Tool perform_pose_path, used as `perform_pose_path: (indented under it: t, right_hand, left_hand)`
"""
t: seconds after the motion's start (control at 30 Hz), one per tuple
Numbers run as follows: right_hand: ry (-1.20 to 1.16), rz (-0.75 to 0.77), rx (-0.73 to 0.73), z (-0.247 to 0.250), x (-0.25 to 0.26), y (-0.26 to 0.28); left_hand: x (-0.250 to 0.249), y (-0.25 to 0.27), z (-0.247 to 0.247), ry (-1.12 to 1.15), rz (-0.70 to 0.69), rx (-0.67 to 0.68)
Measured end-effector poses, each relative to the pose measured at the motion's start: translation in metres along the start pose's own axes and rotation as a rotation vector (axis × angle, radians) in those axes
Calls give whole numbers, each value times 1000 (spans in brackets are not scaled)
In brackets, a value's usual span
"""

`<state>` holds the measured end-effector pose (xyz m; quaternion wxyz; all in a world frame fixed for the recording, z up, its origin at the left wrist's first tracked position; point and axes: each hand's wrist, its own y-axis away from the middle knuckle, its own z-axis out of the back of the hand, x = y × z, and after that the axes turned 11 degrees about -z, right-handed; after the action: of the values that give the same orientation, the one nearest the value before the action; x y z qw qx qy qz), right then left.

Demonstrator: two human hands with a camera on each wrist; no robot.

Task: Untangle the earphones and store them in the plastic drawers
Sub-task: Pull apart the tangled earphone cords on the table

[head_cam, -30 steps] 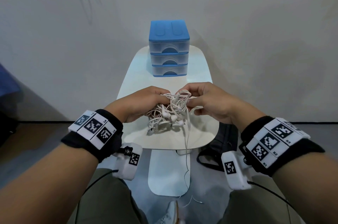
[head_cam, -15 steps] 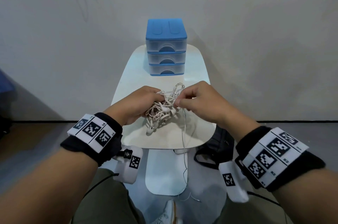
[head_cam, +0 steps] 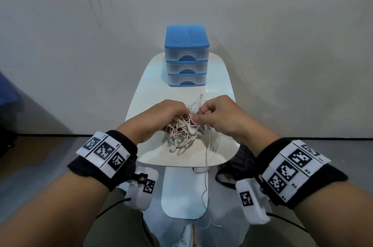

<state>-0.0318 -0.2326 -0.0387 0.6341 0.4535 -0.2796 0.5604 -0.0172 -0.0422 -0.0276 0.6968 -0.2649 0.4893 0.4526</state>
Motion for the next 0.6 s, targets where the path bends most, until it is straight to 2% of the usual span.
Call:
perform_pose_path:
  t: [0.1,0.2,0.43,0.6]
  right_hand:
    - [159,12,40,-1,0,3]
    - [261,30,26,-3,3,5]
    - [-81,110,25,4,-3,5]
    - [-337,105,56,7,-6,9]
  left_hand:
    - [0,3,-2,-32,-14,39]
    - [5,1,-4,-68,-32,-10]
    - [11,6,-7,76,37,-160]
    - [15,3,-6,16,64,-260]
